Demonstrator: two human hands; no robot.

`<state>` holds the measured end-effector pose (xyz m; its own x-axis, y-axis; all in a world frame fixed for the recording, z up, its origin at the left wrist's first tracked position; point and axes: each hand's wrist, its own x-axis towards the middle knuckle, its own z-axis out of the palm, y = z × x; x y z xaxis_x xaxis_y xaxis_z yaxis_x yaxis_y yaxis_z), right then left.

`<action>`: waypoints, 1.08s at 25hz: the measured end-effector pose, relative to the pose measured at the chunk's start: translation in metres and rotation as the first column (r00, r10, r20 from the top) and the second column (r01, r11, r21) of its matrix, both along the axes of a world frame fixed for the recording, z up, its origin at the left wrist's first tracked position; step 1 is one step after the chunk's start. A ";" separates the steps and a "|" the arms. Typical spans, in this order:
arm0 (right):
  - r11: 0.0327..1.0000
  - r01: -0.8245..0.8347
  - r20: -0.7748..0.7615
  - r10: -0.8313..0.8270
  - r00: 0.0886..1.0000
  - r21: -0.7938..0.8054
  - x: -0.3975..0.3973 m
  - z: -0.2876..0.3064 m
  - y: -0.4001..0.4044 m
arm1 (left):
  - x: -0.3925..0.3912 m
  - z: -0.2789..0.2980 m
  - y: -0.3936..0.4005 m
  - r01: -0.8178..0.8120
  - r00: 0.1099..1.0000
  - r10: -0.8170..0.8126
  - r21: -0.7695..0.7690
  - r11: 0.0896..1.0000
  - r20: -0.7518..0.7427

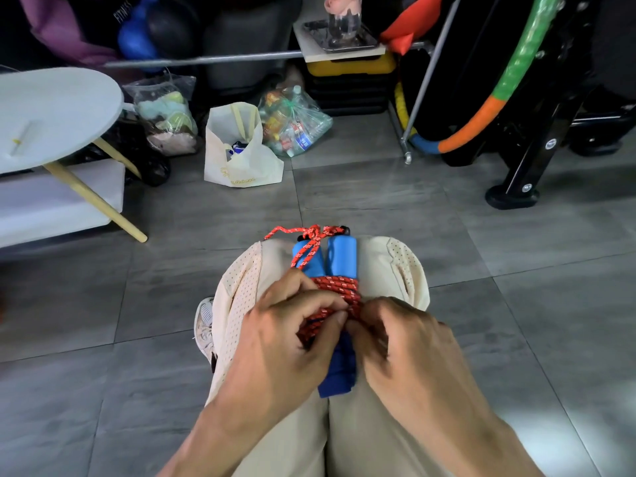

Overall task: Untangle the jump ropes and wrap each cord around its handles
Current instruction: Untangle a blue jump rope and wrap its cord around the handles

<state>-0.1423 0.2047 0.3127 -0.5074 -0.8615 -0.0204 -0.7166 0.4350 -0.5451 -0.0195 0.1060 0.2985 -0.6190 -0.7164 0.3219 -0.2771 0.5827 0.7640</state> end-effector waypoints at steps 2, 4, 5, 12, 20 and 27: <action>0.997 0.035 0.044 -0.032 0.999 -0.069 0.001 -0.001 0.000 | 0.004 -0.003 -0.001 0.011 1.000 -0.010 0.018 1.000 -0.016; 0.994 0.053 0.157 -0.038 0.987 -0.091 -0.004 -0.003 -0.002 | 0.006 -0.004 0.000 0.038 0.999 -0.037 0.041 0.998 -0.024; 0.995 0.046 0.211 -0.027 0.977 -0.085 -0.007 -0.004 -0.002 | 0.007 -0.005 0.001 0.057 0.998 -0.056 0.049 0.997 -0.019; 0.991 0.057 0.690 0.042 0.722 -0.119 -0.023 0.004 -0.015 | 0.009 -0.010 -0.009 0.057 0.997 -0.049 0.131 0.990 -0.062; 0.950 0.144 0.894 0.198 0.402 -0.275 -0.047 0.015 -0.035 | -0.015 0.009 -0.018 0.265 0.900 -0.029 0.496 0.827 -0.434; 0.956 -0.056 0.834 0.278 0.477 -0.286 -0.056 0.025 -0.058 | -0.019 0.000 -0.032 0.332 0.775 0.225 0.683 0.650 -0.591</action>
<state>-0.1978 0.1466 0.3381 -0.1756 -0.9667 -0.1859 0.1115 0.1681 -0.9794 -0.0385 0.0743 0.2989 -0.5445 -0.8386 0.0147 0.3901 -0.2377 0.8896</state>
